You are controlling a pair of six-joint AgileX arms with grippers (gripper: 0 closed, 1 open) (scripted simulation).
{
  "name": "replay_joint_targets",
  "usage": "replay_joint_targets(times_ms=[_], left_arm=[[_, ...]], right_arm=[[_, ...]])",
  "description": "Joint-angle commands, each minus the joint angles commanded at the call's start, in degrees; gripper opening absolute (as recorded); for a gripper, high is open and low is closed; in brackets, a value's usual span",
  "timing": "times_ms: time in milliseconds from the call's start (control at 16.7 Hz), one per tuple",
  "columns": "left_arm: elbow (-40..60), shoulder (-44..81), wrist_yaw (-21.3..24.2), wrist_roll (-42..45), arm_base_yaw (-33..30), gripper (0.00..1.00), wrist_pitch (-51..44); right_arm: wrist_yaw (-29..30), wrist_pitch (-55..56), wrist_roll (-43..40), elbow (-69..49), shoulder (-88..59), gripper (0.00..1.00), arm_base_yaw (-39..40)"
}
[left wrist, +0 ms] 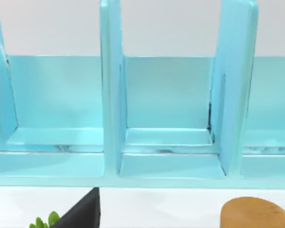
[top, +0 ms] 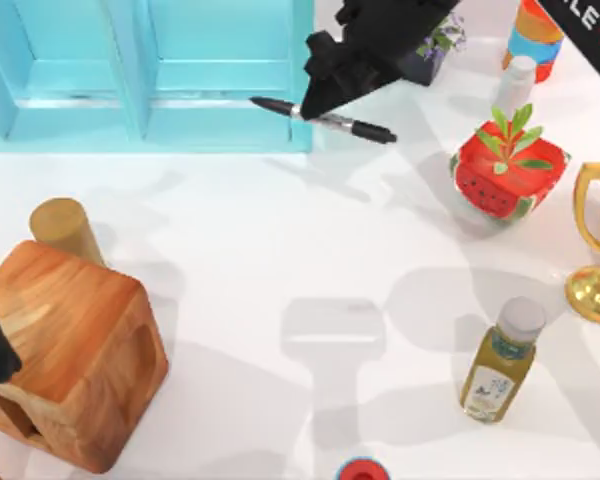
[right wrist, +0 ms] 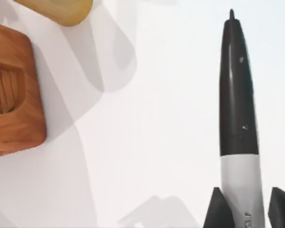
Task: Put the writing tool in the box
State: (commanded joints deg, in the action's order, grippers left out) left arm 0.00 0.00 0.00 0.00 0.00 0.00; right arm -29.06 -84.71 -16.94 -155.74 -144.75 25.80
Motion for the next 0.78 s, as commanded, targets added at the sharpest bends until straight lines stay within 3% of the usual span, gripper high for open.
replay_joint_targets(times_ms=[180, 540, 780], left_arm=[[0.0, 0.0, 0.0, 0.0, 0.0, 1.00, 0.0], [0.0, 0.0, 0.0, 0.0, 0.0, 1.00, 0.0], [0.0, 0.0, 0.0, 0.0, 0.0, 1.00, 0.0]], right_arm=[[14.8, -2.0, 16.0, 4.3, 7.6, 0.00, -7.6], [46.0, -6.3, 55.9, 17.8, 16.7, 0.00, -22.7], [61.0, -8.5, 78.6, 28.1, 17.1, 0.00, -30.3]])
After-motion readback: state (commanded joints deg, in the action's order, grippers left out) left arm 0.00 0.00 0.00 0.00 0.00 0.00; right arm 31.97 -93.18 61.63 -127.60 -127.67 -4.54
